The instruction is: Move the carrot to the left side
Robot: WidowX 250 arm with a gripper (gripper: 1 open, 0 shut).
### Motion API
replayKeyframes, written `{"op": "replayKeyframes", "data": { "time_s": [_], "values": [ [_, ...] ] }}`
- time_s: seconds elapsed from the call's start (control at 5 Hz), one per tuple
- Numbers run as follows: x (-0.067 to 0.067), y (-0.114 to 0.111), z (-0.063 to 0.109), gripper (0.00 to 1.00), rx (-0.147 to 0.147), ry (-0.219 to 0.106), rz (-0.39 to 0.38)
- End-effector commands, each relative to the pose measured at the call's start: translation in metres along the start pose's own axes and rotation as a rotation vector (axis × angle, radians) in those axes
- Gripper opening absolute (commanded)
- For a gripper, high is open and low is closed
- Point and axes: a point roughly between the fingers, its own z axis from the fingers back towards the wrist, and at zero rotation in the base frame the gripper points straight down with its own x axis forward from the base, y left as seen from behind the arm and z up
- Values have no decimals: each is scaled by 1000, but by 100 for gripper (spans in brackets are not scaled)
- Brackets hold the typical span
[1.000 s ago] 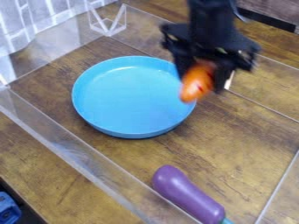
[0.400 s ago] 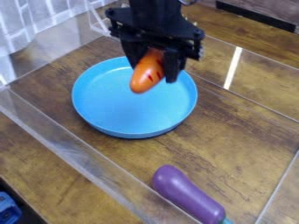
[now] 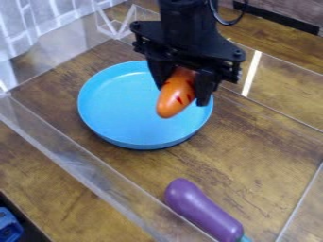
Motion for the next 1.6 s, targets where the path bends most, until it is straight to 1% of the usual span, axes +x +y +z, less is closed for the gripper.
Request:
{"op": "replayKeyframes", "data": {
  "time_s": [0.0, 0.2, 0.4, 1.0, 1.4],
  "values": [
    [15, -2, 11, 0, 5, -52, 4],
    [22, 1, 11, 0, 21, -62, 0],
    [24, 7, 9, 0, 43, -64, 4],
    [25, 21, 5, 0, 107, -67, 24],
    [23, 6, 3, 0, 118, -67, 19]
  ]
}}
